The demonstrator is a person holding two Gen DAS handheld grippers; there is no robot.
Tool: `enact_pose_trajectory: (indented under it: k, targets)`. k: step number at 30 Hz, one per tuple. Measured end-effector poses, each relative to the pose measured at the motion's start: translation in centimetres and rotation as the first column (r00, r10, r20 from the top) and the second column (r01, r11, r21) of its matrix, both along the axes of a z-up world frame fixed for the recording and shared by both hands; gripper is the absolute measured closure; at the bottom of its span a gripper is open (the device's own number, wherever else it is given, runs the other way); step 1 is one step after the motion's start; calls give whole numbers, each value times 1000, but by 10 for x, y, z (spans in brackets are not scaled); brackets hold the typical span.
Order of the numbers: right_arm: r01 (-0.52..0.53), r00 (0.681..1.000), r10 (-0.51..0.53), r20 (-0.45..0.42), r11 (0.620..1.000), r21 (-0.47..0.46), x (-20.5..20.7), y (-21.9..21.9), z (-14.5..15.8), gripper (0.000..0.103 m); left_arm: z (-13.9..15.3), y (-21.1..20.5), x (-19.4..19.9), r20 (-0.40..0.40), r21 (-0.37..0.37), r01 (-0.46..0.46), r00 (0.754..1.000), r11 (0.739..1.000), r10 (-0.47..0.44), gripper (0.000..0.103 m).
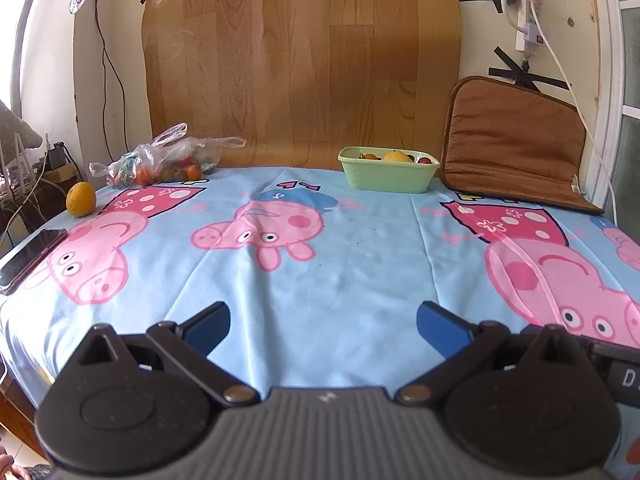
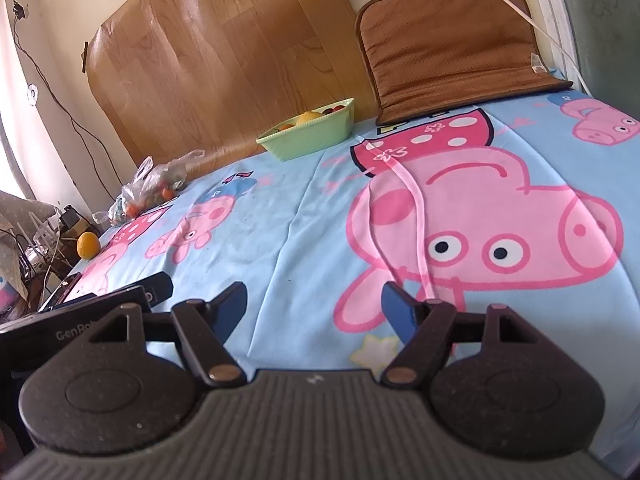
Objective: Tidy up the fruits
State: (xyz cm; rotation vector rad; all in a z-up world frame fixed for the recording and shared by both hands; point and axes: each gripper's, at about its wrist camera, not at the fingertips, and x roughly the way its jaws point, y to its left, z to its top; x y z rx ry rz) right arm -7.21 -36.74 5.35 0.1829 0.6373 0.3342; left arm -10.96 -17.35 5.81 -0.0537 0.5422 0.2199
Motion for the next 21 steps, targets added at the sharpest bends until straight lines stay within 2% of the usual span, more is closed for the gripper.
enact_pose_trajectory:
  k: [9, 17, 21]
  targets:
    - [6, 1000, -6, 3, 1000, -6, 1, 1, 2, 27, 4, -4, -3, 26, 26, -35, 999, 999, 34, 0]
    - [11, 1000, -11, 2, 1000, -5, 0, 1, 1, 27, 3, -4, -6, 25, 24, -20, 1000, 1000, 19, 0]
    - [8, 1000, -8, -3, 1000, -7, 0, 2, 0, 27, 4, 3, -8, 17, -33, 20, 1000, 999, -20, 0]
